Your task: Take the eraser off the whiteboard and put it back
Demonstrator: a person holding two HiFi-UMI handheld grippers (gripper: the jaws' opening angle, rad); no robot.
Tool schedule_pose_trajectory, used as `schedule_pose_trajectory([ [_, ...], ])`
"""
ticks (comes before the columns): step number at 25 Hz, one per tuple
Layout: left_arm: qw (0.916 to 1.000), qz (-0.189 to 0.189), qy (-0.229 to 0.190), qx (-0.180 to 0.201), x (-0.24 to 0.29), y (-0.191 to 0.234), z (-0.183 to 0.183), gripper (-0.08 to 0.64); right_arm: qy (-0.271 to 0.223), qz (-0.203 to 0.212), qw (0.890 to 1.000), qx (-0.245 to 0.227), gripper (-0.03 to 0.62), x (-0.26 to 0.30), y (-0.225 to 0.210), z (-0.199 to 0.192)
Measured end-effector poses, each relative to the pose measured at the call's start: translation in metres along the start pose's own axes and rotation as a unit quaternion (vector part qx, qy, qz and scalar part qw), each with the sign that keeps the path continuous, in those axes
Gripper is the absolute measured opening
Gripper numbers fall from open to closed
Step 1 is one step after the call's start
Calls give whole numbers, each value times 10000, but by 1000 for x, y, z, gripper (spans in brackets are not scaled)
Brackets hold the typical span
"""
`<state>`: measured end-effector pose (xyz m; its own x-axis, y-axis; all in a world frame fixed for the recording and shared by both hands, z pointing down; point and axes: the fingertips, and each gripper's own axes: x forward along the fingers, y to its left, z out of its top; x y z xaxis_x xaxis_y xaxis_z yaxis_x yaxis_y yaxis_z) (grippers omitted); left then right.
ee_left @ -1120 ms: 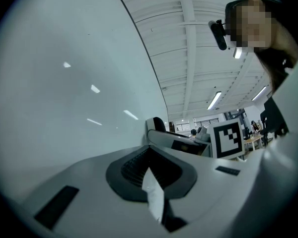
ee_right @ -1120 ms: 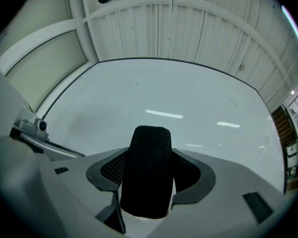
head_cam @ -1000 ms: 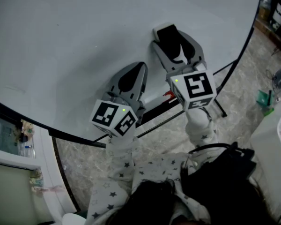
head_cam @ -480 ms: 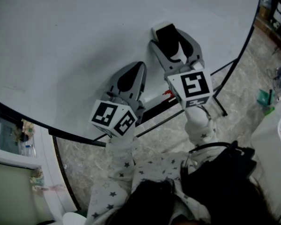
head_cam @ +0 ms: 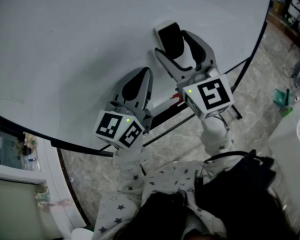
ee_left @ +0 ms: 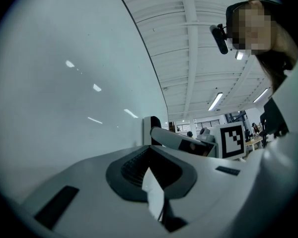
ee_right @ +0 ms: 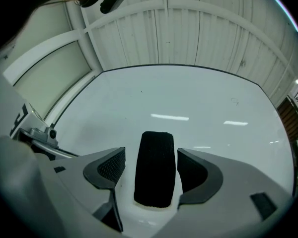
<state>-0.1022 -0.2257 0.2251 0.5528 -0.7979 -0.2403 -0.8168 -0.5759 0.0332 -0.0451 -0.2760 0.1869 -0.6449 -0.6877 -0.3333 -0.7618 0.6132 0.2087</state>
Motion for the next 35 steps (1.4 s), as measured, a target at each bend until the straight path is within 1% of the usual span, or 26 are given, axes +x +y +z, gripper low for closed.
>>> schedule_pose_trajectory([
  [4,10000,-53,18,-77,-5,-7,-5,2,-126,206,9997,-17,314,-21,5,-2],
  [8,9998,-141,66,-129,-9,-18,-11,2,272,338,9985,325,313,-44,8,-17],
  [10,9996,-194,95,-158,-10,-24,-15,2,400,336,9981,340,215,-55,10,-21],
  [11,9995,-229,114,-170,-10,-28,-17,2,398,358,9980,332,198,-60,11,-22],
  [12,9994,-268,132,-180,-10,-32,-19,2,393,391,9979,341,151,-64,12,-23],
  [16,9985,-450,219,-219,-9,-47,-27,2,476,460,9968,444,39,-81,14,-26],
  [18,9980,-525,262,-247,-8,-54,-30,2,515,482,9963,493,8,-88,15,-27],
  [21,9972,-608,337,-275,-8,-62,-36,2,560,554,9950,610,8,-97,18,-27],
  [25,9960,-719,421,-313,-9,-72,-44,0,769,485,9935,686,8,-112,16,-35],
  [28,9951,-783,474,-365,-12,-79,-49,2,753,582,9923,787,8,-120,21,-37],
  [35,9937,-828,552,-507,-16,-89,-60,0,784,655,9896,1013,8,-132,30,-44],
])
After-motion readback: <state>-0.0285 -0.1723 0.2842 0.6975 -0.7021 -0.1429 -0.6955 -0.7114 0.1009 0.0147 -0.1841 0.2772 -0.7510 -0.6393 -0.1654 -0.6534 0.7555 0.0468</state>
